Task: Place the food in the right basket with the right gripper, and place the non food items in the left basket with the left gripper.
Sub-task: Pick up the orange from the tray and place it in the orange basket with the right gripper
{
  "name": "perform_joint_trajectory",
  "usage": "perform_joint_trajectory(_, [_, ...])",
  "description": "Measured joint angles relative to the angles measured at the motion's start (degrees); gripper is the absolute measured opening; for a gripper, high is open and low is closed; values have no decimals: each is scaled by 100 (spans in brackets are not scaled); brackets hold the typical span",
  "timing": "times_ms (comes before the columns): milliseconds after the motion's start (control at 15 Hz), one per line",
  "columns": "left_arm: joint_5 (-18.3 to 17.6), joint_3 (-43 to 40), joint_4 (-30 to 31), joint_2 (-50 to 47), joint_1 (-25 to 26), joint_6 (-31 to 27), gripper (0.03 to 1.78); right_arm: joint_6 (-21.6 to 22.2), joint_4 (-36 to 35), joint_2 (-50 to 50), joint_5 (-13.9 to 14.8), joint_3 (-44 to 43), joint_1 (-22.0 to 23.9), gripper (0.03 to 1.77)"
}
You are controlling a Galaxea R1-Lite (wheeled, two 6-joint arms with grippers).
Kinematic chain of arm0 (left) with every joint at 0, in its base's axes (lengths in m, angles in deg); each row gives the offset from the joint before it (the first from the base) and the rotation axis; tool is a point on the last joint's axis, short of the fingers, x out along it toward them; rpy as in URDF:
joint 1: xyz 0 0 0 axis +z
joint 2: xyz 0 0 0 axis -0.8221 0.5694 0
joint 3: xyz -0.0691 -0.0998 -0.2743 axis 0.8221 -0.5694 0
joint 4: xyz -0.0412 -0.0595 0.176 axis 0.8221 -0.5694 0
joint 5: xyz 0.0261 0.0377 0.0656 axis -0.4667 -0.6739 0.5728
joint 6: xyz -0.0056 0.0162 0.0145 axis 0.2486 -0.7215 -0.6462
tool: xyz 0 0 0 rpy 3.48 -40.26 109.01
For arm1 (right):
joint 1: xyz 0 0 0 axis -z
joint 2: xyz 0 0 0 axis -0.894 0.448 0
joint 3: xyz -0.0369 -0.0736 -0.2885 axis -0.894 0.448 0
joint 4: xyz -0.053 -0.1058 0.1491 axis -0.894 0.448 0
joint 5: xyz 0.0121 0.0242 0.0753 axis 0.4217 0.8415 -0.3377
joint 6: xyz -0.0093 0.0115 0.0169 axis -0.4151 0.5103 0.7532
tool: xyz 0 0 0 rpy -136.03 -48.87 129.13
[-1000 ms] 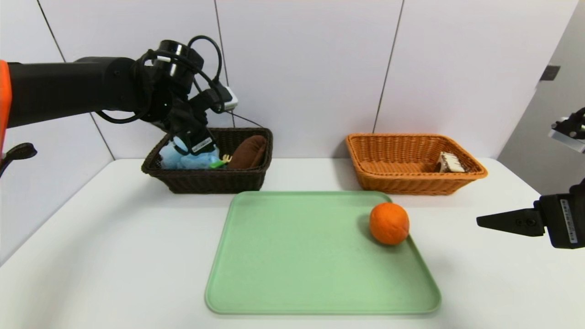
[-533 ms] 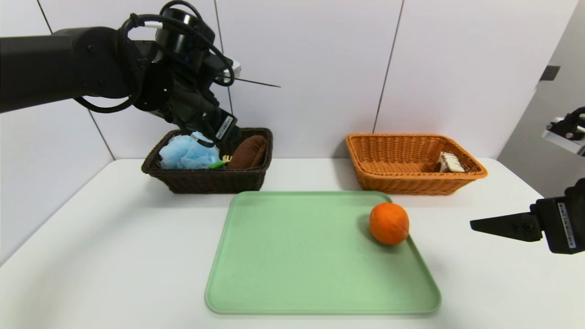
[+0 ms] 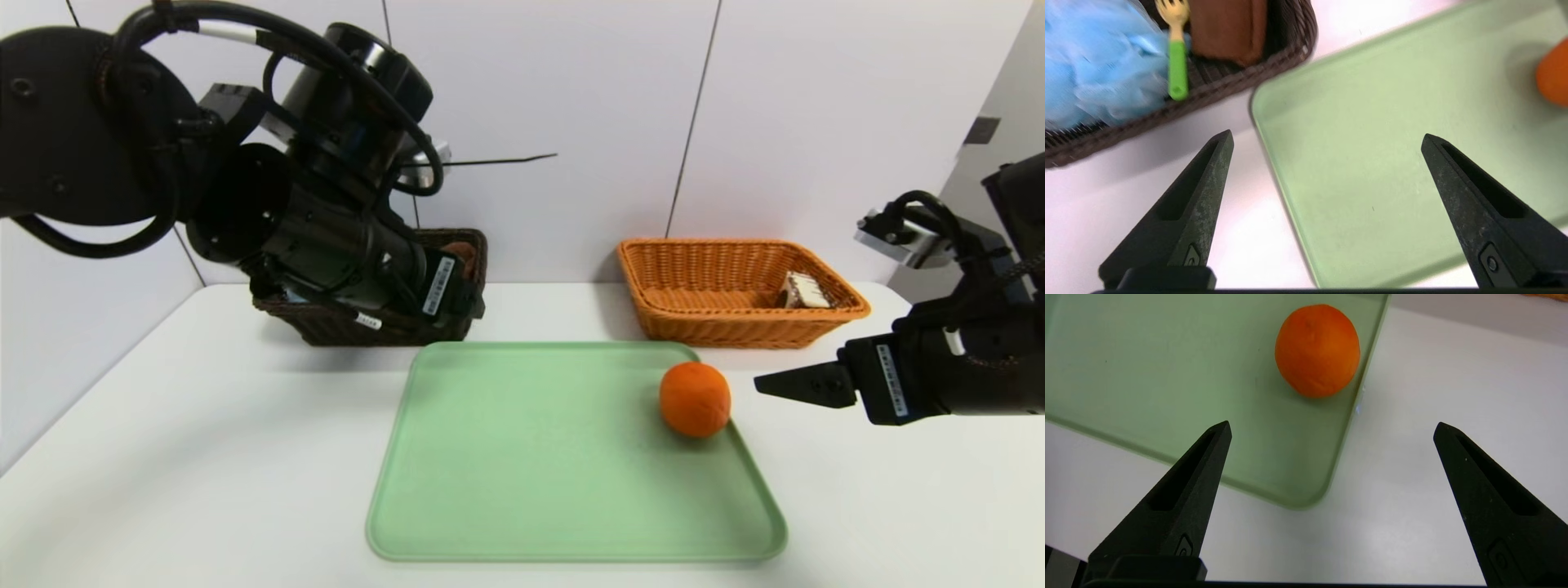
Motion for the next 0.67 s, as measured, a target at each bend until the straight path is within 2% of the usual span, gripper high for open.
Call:
perform_joint_trajectory(267, [16,-925,101,-479,-332,91,166,-2,-455,590,24,-5,-45,171])
perform_joint_trajectory(667, [24,-1172,112,-689,-380,80,168,-22,-1189,1397,51,-2,-212,171])
